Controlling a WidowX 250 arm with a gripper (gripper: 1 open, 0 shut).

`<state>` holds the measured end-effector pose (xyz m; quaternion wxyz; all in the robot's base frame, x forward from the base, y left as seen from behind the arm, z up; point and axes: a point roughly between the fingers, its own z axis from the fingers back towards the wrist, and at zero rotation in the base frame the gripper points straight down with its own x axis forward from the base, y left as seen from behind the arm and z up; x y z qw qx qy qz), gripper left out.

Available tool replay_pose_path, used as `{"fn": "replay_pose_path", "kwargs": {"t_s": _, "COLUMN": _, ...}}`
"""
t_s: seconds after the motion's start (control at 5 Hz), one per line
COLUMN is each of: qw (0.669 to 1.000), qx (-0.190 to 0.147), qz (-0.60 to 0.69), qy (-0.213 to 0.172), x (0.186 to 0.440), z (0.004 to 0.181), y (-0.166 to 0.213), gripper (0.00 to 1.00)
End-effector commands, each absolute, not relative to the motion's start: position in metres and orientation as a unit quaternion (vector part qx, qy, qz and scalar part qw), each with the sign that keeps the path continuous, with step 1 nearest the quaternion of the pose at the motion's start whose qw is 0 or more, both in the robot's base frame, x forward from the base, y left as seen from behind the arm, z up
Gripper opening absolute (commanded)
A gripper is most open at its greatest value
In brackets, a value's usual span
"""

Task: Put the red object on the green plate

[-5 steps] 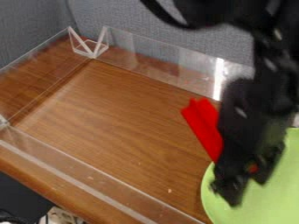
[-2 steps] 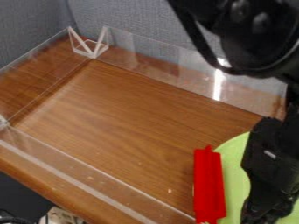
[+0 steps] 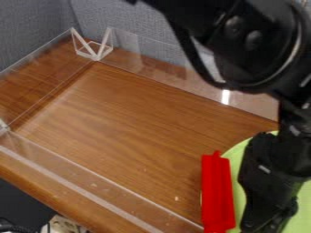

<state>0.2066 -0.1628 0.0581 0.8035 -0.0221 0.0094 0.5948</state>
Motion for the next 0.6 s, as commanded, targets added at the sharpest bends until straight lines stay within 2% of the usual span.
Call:
{"fn": "replay_pose_path", "kwargs": {"t_s": 0.0, "qw": 0.804, "qx": -0.047, "qz": 0.592, "qy": 0.006, "x": 0.2104, "z": 0.0619, "y": -0.1570, "gripper": 0.00}}
{"fn": "replay_pose_path", "kwargs": {"t_s": 0.4, "qw": 0.795, "qx": -0.055, "qz": 0.604, "qy": 0.008, "x": 0.2111, "z": 0.0588, "y": -0.1537, "gripper": 0.00}}
